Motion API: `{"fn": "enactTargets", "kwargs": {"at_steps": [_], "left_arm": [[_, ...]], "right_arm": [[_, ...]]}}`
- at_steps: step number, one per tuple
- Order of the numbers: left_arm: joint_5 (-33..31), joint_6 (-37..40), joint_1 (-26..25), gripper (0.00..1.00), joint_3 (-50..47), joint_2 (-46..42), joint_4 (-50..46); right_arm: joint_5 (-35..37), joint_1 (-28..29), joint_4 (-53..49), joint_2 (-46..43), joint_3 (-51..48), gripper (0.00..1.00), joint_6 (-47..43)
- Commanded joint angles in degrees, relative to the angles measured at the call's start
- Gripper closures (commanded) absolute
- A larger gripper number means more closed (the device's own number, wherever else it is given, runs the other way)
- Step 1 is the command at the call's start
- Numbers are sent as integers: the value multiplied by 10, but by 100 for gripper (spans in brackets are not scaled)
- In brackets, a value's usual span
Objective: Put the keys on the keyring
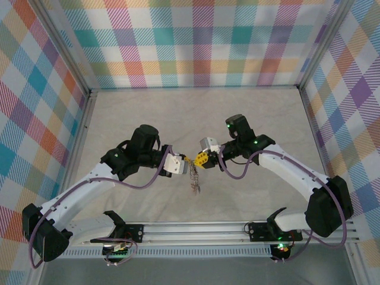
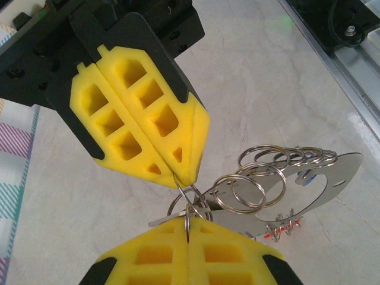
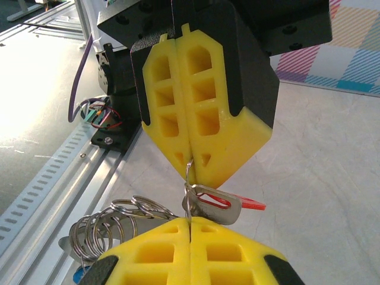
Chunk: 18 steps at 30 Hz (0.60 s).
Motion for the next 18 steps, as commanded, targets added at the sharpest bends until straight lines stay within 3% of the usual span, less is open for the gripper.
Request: {"fn": "enactTargets", "kwargs": {"at_steps": [1,18], "left_arm": [[23,18,-11,100,-7,-12,-26],[-1,44,-17,100,-18,-8,-25]], "right_arm": [[-19,-4,37,-6,4,100,13],[-2,-5,76,15,9,100,72]]}}
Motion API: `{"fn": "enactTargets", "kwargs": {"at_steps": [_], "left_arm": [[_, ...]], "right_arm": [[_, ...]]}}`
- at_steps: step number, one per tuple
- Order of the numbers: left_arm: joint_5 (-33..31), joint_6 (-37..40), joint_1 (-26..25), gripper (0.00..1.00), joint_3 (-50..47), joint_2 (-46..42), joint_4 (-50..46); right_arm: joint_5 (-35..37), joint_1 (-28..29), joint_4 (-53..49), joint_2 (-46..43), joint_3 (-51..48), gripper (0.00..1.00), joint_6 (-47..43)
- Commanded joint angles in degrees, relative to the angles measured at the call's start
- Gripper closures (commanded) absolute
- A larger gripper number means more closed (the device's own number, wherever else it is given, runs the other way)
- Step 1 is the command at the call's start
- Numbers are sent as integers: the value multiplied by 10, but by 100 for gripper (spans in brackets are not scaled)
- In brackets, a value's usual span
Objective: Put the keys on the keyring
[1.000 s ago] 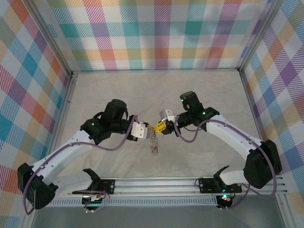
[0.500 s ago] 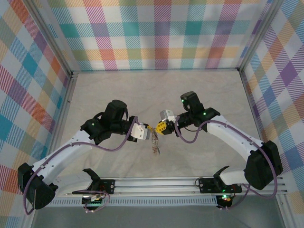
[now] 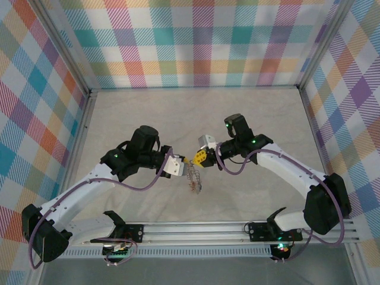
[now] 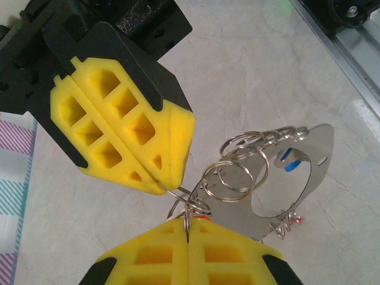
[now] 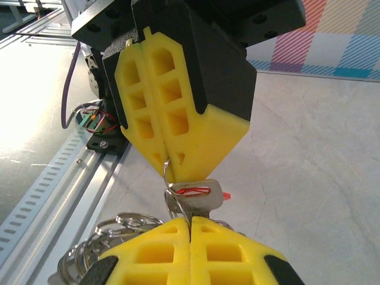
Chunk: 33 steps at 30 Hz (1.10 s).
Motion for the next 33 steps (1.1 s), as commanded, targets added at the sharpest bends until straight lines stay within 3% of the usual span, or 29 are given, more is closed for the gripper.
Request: {"fn": "enactTargets", "kwargs": {"at_steps": [1,11,22,33], "left_arm": [[13,18,-17,100,-13,-5,-16],[-12,19,-23,100,-28,-9,0],[-35,-40,-25,100,-36,-14,50],[-69,-116,-26,100,-59,-12,104]], "right_arm": [[-12,-5,54,1,7,100,27],[-14,-13,92,-3,-6,100,58],[-10,-14,77,-14,-17,100,51],[30,-14,200,-19,-53,100,181]]}}
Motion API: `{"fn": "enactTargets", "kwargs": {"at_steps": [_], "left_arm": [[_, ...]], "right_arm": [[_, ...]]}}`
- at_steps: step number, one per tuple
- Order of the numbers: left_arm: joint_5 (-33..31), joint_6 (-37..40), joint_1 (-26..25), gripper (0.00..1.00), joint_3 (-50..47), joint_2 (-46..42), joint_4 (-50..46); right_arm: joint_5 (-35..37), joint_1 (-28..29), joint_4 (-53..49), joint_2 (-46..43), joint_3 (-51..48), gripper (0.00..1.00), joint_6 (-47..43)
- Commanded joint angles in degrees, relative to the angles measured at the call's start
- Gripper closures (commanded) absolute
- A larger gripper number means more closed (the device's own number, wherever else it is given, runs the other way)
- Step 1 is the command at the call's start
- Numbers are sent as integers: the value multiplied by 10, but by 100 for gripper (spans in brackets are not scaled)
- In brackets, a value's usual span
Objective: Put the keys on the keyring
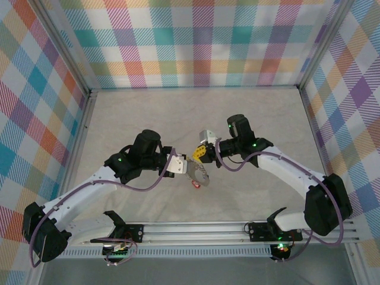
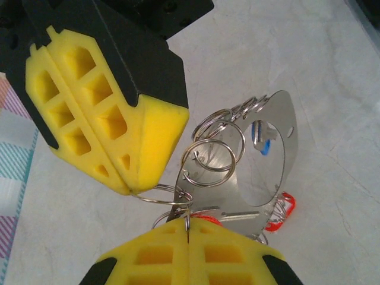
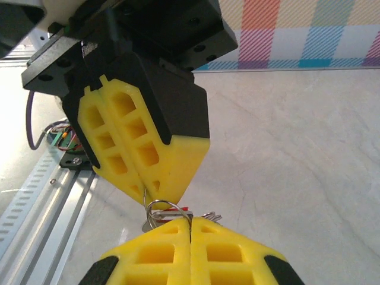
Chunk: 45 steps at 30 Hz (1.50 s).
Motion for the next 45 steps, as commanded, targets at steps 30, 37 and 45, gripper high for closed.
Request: {"fn": "enactTargets", "kwargs": {"at_steps": [30,37,45], "left_arm": [[-48,-294,-7,69,-94,-9,193],[-99,-357,-2,68,-127,-25,222],[-271,-472,28,58,-99,-57,139]], "right_arm": [[-4,-6,92,-27,-55,100,27],[197,-36,39,-54,-44,93,73],[524,-54,-51,-90,-32,55,371]]}}
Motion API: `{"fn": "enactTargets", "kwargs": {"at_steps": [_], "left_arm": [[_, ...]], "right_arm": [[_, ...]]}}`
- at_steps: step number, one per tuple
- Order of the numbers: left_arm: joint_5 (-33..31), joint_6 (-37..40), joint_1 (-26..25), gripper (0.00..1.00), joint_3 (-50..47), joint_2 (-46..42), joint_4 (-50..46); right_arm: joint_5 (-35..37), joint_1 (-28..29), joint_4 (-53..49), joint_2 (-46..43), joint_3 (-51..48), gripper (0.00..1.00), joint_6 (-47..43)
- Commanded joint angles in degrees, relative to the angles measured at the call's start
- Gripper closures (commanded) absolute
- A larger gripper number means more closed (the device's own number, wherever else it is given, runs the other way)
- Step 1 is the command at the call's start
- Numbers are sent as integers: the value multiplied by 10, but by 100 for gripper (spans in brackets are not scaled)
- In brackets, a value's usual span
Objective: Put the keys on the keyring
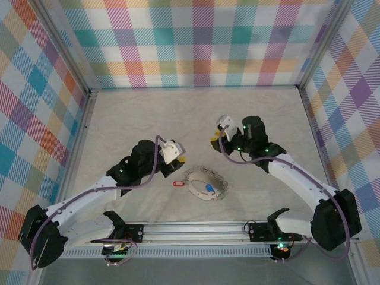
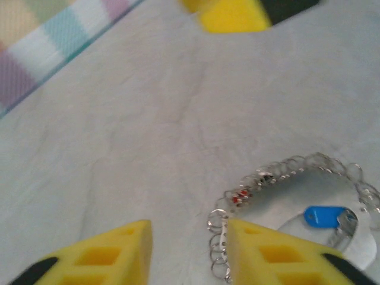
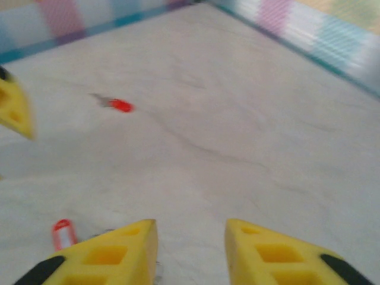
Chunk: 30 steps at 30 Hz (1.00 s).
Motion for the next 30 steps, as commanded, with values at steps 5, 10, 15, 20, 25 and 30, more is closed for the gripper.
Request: {"fn": "enactTargets", "kwargs": {"at_steps": [5,10,15,20,25,30], "left_arm": [[-137,-244,77,51,77,5,-140],[-140,-344,150,42,103,19,-238],[-127,-409,234,27,129,35,-315],[-69,-391,245,26,106,35,-277],[-30,-334,245,26,70,34,-217],[4,-318,245,26,54,31,-185]], "right_arm": [[170,-46,-286,7,89,50,349],[49,-50,-334,-4,57,51,421],[23,-50,-341,-18,0,55,488],[0,-50,-384,-15,-34,63,519],[-30,-50,-373,-29,-94,63,593],[-83,-48,-288,-25,-183,67,782]]}}
